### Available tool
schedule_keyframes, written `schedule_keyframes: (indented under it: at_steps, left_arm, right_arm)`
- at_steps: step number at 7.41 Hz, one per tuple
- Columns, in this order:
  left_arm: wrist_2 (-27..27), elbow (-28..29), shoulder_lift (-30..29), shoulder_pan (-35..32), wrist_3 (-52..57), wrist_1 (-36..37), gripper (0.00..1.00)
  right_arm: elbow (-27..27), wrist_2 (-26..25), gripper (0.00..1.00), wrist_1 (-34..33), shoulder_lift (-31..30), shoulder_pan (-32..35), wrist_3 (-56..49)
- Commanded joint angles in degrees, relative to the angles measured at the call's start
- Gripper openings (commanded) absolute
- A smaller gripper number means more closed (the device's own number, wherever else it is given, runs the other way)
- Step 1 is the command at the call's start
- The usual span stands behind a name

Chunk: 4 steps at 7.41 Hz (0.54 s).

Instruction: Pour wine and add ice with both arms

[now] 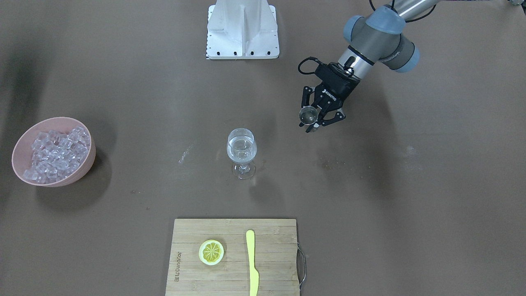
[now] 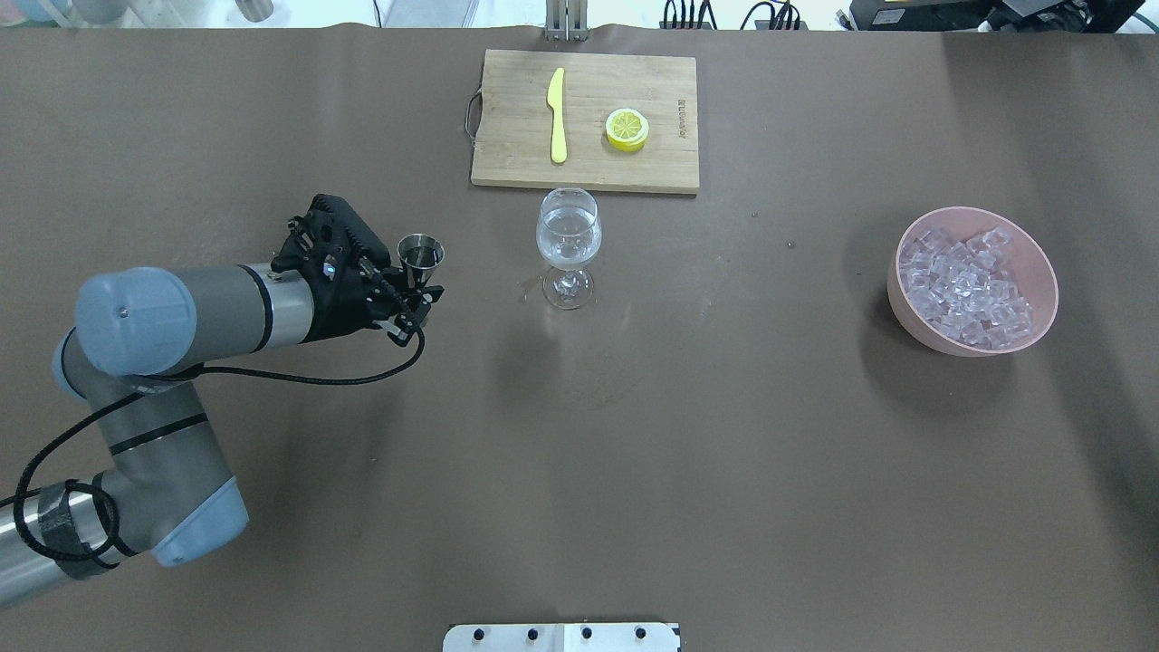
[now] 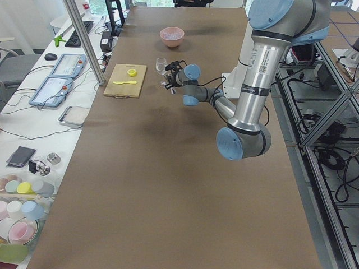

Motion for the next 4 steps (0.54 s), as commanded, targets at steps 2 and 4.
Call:
schedule_keyframes:
  at_steps: [2,4]
  left_arm:
    - [-0.77,0.25,-7.88,0.00,4.43,9.85,0.00]
    - [-2.26,0.34,-12.35,0.09,4.61,17.37,0.00]
  right_arm:
    - [-0.04,-0.02,1.00,0.00,-0.35,0.32,0.00]
    - [-0.04,-0.02,1.00,0.00,-0.52,0.41,0.00]
